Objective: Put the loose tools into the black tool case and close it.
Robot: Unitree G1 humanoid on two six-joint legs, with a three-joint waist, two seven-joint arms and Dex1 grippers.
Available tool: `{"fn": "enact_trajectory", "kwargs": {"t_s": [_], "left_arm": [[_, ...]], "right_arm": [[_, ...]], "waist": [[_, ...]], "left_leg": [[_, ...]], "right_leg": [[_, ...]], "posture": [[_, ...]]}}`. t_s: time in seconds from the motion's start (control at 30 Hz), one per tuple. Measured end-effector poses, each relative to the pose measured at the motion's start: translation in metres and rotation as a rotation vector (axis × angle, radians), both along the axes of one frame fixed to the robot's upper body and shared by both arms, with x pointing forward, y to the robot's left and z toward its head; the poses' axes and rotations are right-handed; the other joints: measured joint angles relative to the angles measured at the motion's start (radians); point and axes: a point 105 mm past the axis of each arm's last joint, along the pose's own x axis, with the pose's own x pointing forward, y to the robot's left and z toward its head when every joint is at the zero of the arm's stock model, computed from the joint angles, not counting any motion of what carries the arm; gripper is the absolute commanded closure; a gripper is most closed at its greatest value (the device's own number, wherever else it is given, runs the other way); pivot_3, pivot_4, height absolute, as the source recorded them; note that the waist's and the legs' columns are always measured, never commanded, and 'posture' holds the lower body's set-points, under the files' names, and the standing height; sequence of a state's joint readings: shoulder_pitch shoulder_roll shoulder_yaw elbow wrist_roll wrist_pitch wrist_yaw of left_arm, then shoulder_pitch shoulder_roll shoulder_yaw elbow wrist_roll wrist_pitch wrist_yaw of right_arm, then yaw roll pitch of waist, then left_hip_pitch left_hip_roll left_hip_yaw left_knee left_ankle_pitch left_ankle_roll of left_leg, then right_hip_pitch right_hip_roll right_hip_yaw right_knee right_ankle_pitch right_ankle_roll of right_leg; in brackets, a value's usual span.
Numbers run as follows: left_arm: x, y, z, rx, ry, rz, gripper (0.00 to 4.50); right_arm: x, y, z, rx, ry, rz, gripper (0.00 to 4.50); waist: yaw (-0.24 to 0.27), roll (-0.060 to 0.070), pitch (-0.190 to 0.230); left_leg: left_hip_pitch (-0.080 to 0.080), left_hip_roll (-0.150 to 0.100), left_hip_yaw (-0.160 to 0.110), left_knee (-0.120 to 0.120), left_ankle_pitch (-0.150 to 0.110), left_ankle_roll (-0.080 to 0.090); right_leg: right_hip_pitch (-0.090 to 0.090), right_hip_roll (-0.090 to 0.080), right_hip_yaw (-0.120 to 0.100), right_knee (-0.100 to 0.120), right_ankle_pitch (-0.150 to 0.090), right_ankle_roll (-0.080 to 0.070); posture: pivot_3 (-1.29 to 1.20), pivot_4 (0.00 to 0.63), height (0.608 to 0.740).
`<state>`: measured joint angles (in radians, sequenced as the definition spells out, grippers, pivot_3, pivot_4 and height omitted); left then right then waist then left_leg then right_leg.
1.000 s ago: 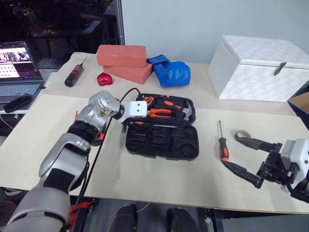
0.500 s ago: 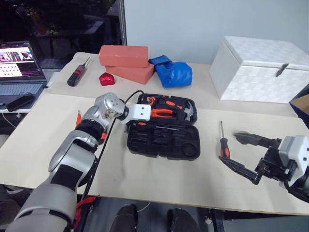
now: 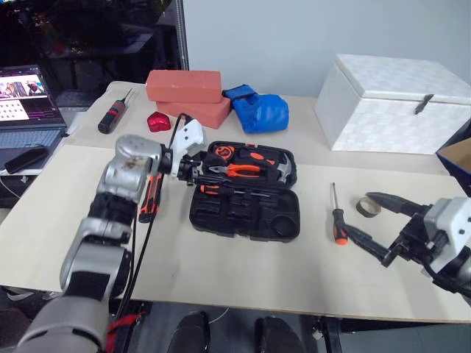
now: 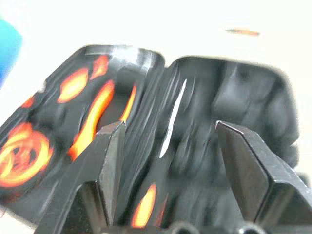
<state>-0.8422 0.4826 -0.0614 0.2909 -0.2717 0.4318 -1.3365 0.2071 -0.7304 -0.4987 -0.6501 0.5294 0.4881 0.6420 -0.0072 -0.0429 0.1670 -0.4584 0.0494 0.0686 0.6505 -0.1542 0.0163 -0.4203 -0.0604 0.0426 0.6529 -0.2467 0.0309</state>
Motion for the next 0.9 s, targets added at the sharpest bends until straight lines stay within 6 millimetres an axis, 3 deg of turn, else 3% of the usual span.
{"fn": "enact_trajectory", "kwargs": {"t_s": [0.03,0.1,0.2,0.27,0.3,0.47,0.6,0.77,0.83,0.9], "left_arm": [[-0.01,-0.003,-0.001,-0.024,0.043,-0.036,1.34],[-0.03,0.001,0.001,-0.02,0.113,-0.076,0.83],[-0.054,0.008,0.007,0.026,0.07,-0.089,0.04],[-0.068,0.001,0.004,0.036,0.06,-0.132,0.04],[-0.071,-0.001,0.001,0.044,0.064,-0.134,0.04],[-0.081,-0.004,-0.012,0.082,0.075,-0.12,0.04],[-0.086,-0.009,-0.011,0.085,0.056,-0.125,0.0],[-0.084,-0.006,-0.014,0.086,0.046,-0.097,0.0],[-0.084,-0.006,-0.015,0.084,0.046,-0.087,0.0],[-0.084,-0.004,-0.016,0.062,0.024,-0.061,0.0]], "right_arm": [[0.004,-0.004,-0.006,-0.006,0.026,-0.053,0.0],[0.01,-0.011,-0.02,-0.034,0.1,-0.159,0.0],[0.024,-0.012,-0.032,-0.013,0.224,-0.251,0.0],[0.031,-0.013,-0.042,0.015,0.319,-0.297,0.0],[0.034,-0.013,-0.046,0.021,0.349,-0.314,0.0],[0.051,-0.014,-0.07,0.101,0.543,-0.42,0.0],[0.06,-0.016,-0.087,0.113,0.654,-0.467,1.02],[0.065,-0.021,-0.089,0.078,0.657,-0.501,2.96],[0.065,-0.024,-0.087,0.06,0.649,-0.508,3.44],[0.06,-0.032,-0.082,0.012,0.627,-0.514,3.46]], "waist": [[-0.002,0.0,0.0],[-0.005,0.0,0.0],[-0.011,0.003,-0.001],[-0.008,0.003,-0.002],[-0.008,0.004,-0.002],[-0.005,0.004,-0.002],[-0.003,0.004,-0.002],[-0.005,0.004,-0.002],[-0.005,0.004,-0.002],[-0.003,0.005,-0.002]], "left_leg": [[0.0,0.0,0.0,0.001,0.0,0.0],[0.001,-0.001,0.0,0.001,0.0,0.0],[0.006,-0.001,0.001,0.002,0.0,0.0],[0.01,0.0,0.001,0.002,0.001,0.001],[0.012,0.0,0.001,0.002,0.001,0.001],[0.017,0.0,0.001,0.001,0.001,0.0],[0.016,0.0,0.002,0.0,0.001,0.001],[0.015,-0.001,0.002,-0.006,0.001,0.002],[0.014,-0.001,0.002,-0.006,0.0,0.003],[0.012,-0.002,0.002,-0.007,0.0,0.003]], "right_leg": [[-0.001,0.0,0.0,0.002,0.0,0.0],[-0.001,0.001,0.0,0.005,-0.001,-0.001],[0.002,0.001,0.001,0.006,-0.002,-0.003],[0.007,0.001,0.002,0.005,-0.002,-0.003],[0.009,0.001,0.002,0.004,-0.005,-0.008],[0.014,0.0,0.001,0.003,-0.007,-0.005],[0.014,-0.001,0.002,0.002,-0.005,-0.009],[0.014,0.0,0.002,-0.004,-0.002,-0.002],[0.014,0.0,0.002,-0.005,-0.003,-0.001],[0.013,0.0,0.002,-0.005,-0.003,0.0]], "posture": [[0.0,0.15,0.74],[0.0,0.15,0.74],[0.0,0.15,0.74],[0.0,0.15,0.74],[0.0,0.15,0.74],[0.0,0.15,0.74],[0.0,0.15,0.74],[0.0,0.15,0.74],[0.0,0.15,0.74],[0.0,0.15,0.74]]}}
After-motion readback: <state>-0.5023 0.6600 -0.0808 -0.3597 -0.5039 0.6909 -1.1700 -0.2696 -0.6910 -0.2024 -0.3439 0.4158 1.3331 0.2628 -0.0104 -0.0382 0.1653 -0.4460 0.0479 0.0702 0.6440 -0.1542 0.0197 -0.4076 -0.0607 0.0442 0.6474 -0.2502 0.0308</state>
